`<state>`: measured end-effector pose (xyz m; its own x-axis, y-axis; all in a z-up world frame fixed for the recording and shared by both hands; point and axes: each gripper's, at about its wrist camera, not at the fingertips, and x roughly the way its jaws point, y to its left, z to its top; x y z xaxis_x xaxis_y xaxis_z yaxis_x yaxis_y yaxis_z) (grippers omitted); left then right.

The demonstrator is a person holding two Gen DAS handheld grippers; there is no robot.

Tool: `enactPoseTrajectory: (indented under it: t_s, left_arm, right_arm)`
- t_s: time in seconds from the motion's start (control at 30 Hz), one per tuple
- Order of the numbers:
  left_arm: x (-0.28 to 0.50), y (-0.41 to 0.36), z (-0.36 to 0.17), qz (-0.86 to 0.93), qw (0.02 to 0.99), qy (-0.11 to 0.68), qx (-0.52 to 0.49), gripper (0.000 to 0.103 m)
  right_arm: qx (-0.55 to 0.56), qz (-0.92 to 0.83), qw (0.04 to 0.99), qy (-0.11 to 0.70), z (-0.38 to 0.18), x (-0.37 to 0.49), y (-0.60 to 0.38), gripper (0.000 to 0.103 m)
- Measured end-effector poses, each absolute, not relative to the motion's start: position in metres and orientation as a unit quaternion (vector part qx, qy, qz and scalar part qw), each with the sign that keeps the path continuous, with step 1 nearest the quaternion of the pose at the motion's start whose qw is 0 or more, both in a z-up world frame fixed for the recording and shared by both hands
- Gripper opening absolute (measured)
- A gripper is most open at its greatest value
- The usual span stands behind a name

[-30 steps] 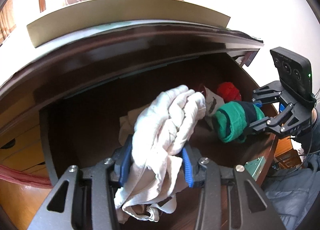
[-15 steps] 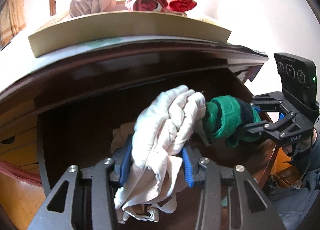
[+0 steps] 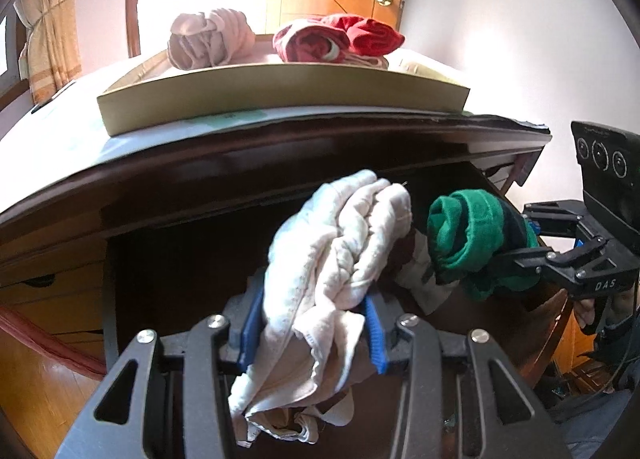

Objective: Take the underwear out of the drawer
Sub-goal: 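Lift the white underwear and green-navy striped sock out of the drawer with both grippers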

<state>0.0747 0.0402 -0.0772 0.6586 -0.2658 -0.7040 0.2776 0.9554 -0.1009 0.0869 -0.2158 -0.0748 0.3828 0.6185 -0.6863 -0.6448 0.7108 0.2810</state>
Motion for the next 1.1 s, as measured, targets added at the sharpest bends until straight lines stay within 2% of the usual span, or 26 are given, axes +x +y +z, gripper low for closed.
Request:
enactPoseTrajectory:
  t_s: [1.1]
  left_arm:
    - [0.059, 0.048, -0.066, -0.085, 0.946, 0.312, -0.010, 0.042]
  right_arm:
    - [-0.025, 0.351, 0.879, 0.322, -0.065, 0.066, -0.228, 0.039]
